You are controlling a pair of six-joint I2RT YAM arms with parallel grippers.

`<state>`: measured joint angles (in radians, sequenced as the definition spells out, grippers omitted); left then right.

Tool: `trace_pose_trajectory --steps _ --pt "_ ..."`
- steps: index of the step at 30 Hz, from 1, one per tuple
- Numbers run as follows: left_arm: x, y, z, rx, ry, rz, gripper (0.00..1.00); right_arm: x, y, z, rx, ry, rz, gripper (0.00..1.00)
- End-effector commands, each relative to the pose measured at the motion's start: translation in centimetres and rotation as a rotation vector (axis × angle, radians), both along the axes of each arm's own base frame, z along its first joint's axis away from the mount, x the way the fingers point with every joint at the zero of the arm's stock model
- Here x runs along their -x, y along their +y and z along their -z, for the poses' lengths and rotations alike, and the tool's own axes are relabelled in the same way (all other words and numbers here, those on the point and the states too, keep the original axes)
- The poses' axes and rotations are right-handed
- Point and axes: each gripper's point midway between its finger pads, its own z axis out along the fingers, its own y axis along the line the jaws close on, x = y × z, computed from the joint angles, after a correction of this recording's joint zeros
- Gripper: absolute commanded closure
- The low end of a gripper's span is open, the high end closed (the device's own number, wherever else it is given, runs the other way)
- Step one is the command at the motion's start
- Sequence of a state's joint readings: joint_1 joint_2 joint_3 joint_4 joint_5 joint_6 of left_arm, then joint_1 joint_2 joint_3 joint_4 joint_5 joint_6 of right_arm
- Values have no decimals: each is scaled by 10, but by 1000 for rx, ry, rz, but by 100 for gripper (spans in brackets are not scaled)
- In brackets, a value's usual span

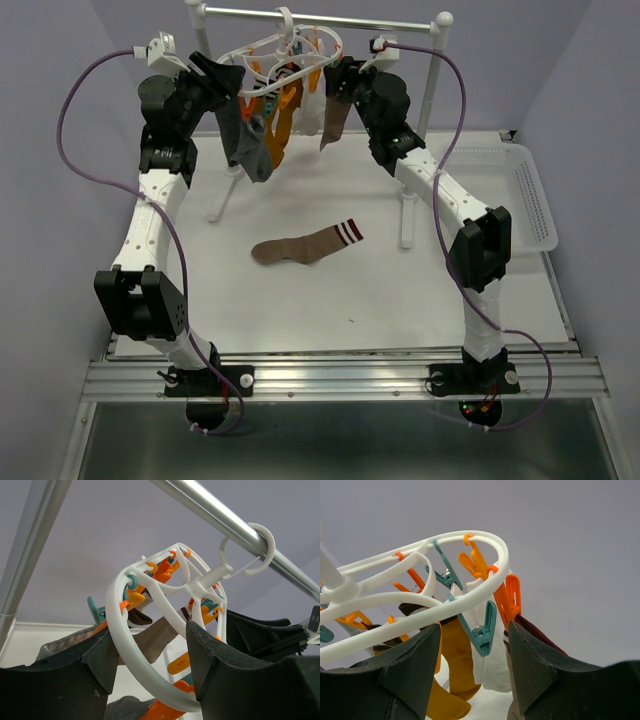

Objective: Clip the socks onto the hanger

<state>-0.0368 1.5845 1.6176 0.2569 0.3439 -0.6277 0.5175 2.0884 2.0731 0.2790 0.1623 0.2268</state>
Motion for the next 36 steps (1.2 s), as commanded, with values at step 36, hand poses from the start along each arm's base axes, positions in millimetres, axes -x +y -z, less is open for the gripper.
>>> trace_pose_trajectory --steps 36 --pt "12 25 -43 -3 -125 30 38 19 7 -18 27 -86 -114 36"
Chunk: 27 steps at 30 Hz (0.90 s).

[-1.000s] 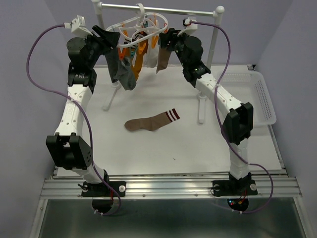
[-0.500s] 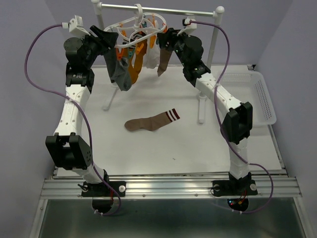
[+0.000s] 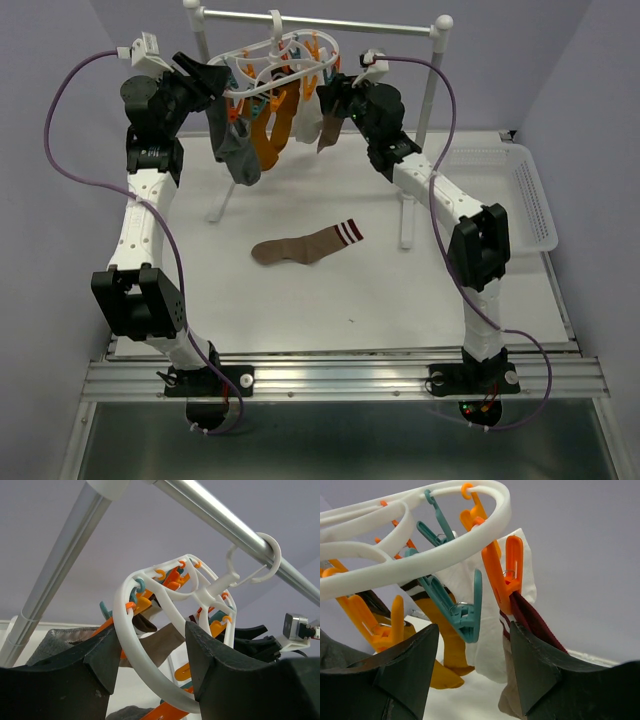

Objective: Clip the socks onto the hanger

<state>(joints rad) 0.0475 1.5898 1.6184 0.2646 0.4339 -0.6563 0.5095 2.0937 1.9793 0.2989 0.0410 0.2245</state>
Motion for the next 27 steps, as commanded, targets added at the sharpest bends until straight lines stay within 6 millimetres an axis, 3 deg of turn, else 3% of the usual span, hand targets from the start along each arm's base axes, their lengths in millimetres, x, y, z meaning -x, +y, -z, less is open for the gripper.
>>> trace_pose_trajectory --steps 1,6,16,27 --pt "13 -2 -45 -15 -133 22 38 18 -9 -66 -46 -145 -15 36" --pt "12 -3 -42 -16 -128 33 38 19 -1 -71 -58 -162 -60 36" --pt "14 -7 -42 -18 -133 64 40 9 -7 -88 -113 -231 0 38" --pt "12 -9 -44 -21 -134 82 41 1 2 -84 -111 -224 -25 39"
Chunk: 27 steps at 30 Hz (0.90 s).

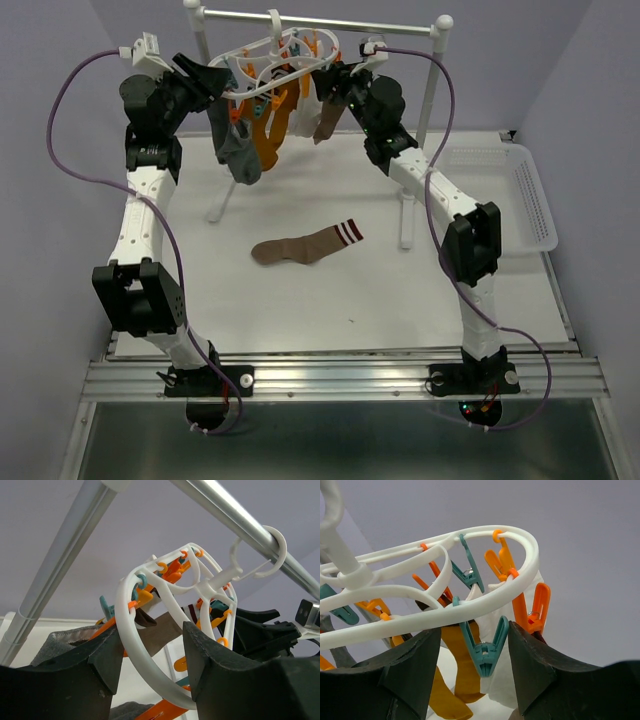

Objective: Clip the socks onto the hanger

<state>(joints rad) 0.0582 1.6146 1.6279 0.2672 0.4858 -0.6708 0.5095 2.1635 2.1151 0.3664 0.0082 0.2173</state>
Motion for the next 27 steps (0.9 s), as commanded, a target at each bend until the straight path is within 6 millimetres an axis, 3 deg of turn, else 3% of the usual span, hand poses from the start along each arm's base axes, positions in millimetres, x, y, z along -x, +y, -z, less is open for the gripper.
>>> trace_pose_trajectory --steps 1,12,20,27 --pt "15 -7 -50 -23 -152 44 41 7 -7 -45 -66 -103 3 39" --pt "16 -5 -50 -23 -149 41 41 9 -11 -53 -83 -134 14 43" --pt "15 -5 -51 -14 -154 39 41 10 -15 -54 -93 -120 30 72" --pt "13 -5 -49 -11 -149 41 42 12 -14 -58 -88 -131 19 82"
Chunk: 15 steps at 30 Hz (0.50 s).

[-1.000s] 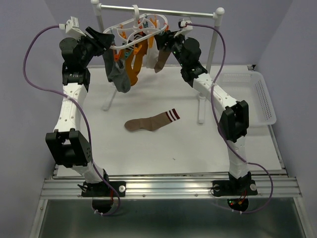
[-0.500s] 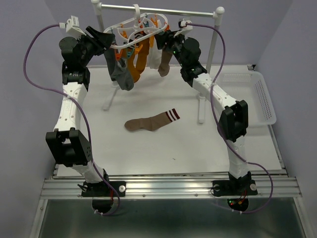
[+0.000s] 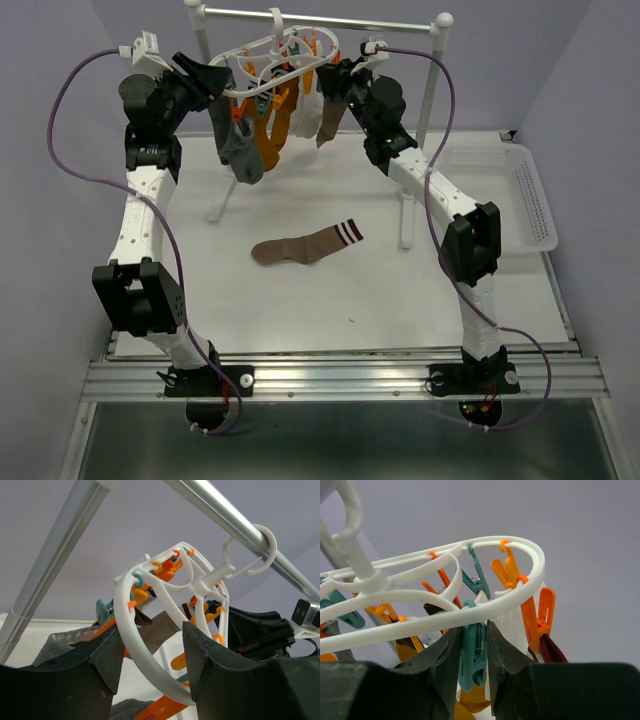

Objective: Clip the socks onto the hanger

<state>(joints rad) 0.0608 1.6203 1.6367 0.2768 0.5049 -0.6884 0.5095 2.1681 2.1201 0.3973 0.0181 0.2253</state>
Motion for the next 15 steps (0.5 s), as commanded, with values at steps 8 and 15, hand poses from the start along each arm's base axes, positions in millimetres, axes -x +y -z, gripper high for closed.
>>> trace_pose_trajectory --steps 8,15 --pt "15 -3 -45 -37 -148 32 36 11 -23 -50 -109 -64 58 99" --pt "27 -8 -48 -74 -170 55 1 8 -31 -46 -130 -9 131 99"
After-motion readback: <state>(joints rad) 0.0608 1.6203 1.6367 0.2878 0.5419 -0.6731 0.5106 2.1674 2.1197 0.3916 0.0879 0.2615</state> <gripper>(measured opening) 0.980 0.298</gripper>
